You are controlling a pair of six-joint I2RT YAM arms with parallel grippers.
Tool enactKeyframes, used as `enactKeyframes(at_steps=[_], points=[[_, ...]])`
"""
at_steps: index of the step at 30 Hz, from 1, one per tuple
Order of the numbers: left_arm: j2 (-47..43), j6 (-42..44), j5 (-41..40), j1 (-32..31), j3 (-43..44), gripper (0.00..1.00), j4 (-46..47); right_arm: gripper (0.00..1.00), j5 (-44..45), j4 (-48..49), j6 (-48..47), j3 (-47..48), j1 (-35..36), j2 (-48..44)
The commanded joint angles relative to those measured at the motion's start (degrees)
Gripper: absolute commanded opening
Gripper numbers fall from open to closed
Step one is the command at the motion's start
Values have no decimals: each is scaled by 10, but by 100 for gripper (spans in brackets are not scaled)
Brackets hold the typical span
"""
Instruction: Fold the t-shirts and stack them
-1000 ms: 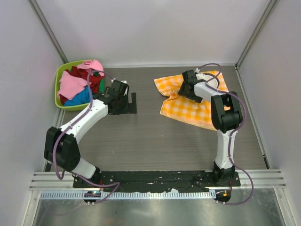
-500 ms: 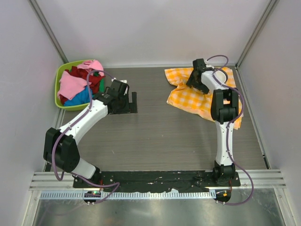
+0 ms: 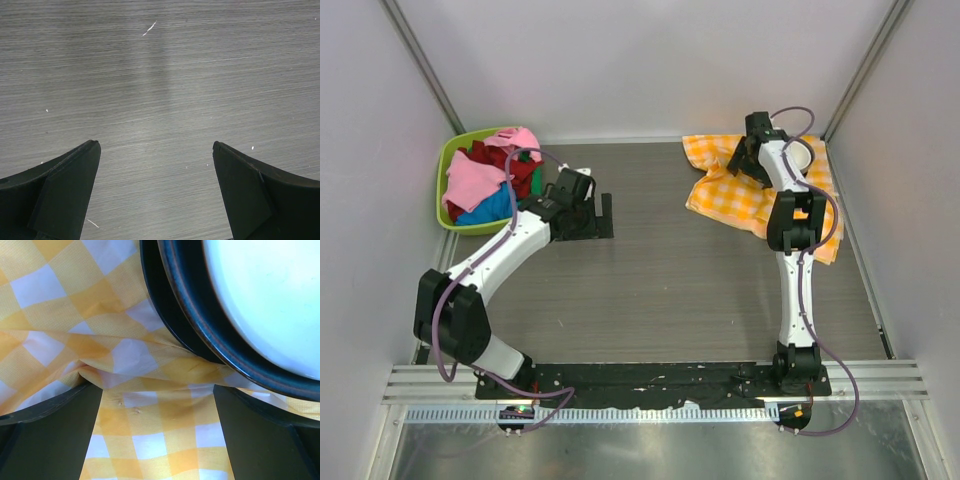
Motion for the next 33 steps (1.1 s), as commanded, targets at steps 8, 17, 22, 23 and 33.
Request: enactKeyframes(at_steps=[8, 17, 22, 23, 33], points=[[-6, -7, 16, -4, 12, 100, 22, 100, 19, 4, -30, -32, -25, -11], [-62, -28, 12, -9, -22, 100, 28, 100, 44, 64, -27, -262, 70, -156], [-80, -46, 23, -10, -31, 100, 22, 100, 60, 71, -12, -362, 112, -203], [-83, -48, 21, -10, -31, 100, 20, 100, 62, 84, -7, -382, 125, -216], [-76, -25, -94, -6, 62, 100, -38, 100, 152, 117, -17, -479, 254, -452]])
